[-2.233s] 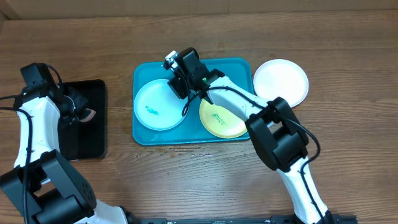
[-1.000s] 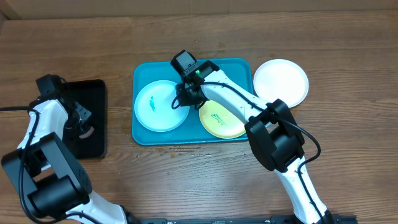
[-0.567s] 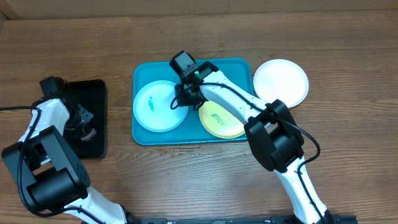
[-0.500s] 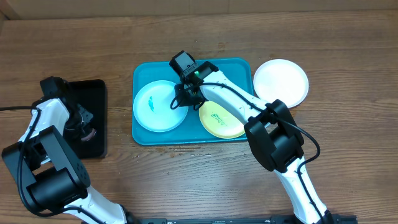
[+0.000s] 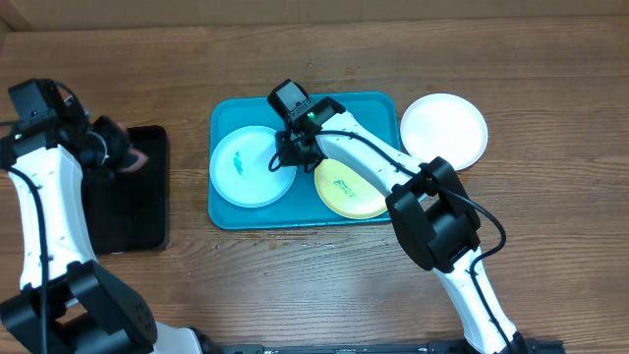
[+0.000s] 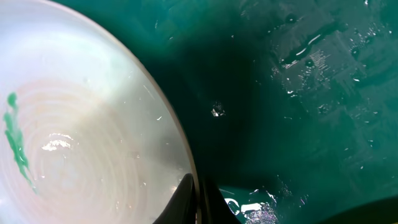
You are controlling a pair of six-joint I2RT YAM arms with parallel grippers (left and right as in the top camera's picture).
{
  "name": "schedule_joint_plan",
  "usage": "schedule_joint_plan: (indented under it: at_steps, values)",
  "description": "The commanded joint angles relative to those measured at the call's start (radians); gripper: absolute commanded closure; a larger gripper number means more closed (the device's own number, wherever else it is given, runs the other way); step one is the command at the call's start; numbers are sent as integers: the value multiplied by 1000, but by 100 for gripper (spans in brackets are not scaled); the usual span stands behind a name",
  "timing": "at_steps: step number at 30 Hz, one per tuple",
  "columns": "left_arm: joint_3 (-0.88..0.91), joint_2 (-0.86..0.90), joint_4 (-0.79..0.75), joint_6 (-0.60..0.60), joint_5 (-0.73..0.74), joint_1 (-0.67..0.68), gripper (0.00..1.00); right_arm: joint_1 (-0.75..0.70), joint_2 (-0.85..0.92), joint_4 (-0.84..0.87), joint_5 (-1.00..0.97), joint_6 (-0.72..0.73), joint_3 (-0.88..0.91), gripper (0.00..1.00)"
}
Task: Clean dirty plates on tray and stack at the side
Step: 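Dip the sponge in the black tray water with the left gripper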
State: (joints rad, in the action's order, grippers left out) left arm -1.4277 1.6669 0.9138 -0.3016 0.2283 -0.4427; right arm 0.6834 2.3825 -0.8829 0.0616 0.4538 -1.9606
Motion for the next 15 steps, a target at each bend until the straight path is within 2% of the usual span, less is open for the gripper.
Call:
schedule_joint_plan:
  at_steps: [1,7,11,15]
  values:
    - [32,19,7,97,214,95,96,8,-18,10,24,95,14,96]
    - [140,69,-130,86,208,278,96,8,-18,-30,129,102,18,96]
    - [165,139,-232,-15,165,376,96,8,-18,-35,111,104,18,96]
    - [165,221,-303,-62,88,436,96,8,-18,-51,58,104,18,96]
